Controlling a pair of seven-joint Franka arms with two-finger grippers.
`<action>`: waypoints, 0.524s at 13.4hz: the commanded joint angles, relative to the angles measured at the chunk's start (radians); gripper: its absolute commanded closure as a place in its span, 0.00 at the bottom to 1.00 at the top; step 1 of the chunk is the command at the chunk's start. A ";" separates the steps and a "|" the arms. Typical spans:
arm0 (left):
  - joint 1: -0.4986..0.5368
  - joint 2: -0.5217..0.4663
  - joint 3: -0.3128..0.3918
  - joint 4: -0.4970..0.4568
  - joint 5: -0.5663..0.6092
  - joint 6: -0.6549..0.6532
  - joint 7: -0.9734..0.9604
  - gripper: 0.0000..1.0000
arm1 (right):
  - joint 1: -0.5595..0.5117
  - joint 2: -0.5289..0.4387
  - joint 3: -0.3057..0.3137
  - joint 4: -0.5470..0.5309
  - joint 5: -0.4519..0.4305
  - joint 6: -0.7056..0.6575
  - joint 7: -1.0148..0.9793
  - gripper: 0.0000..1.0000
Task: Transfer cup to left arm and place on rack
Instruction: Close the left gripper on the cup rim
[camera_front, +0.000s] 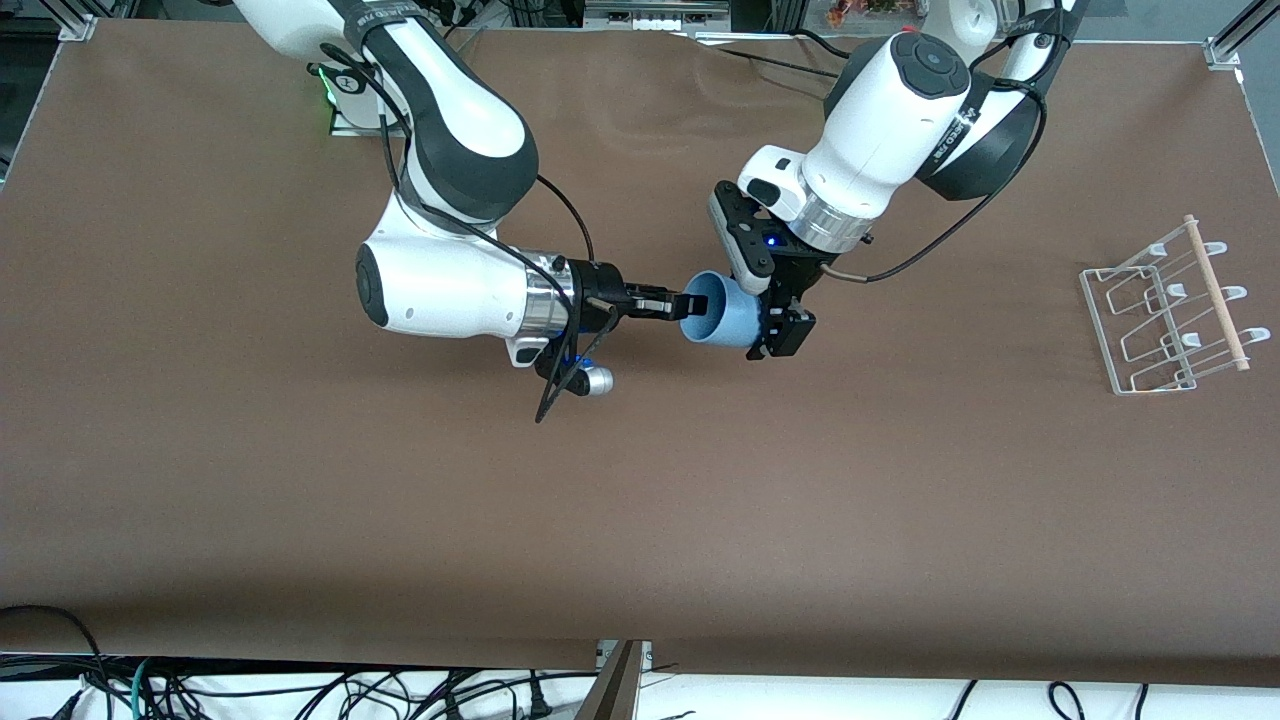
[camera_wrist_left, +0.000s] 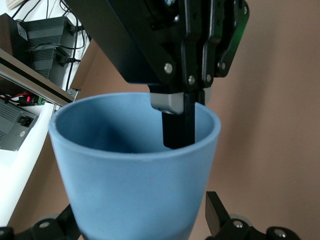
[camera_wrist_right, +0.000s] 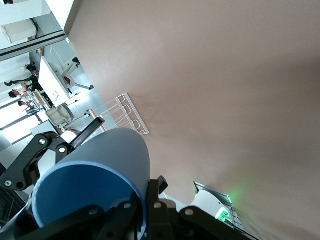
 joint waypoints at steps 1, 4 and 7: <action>-0.013 0.038 0.005 0.043 0.017 0.001 0.019 0.66 | -0.005 -0.003 0.011 0.012 0.018 -0.006 0.013 1.00; -0.007 0.037 0.005 0.043 0.025 0.001 0.021 1.00 | -0.008 -0.004 0.011 0.012 0.018 -0.007 0.013 1.00; 0.030 0.012 0.014 0.043 0.025 -0.019 0.047 1.00 | -0.010 -0.004 0.011 0.012 0.017 -0.016 0.003 0.01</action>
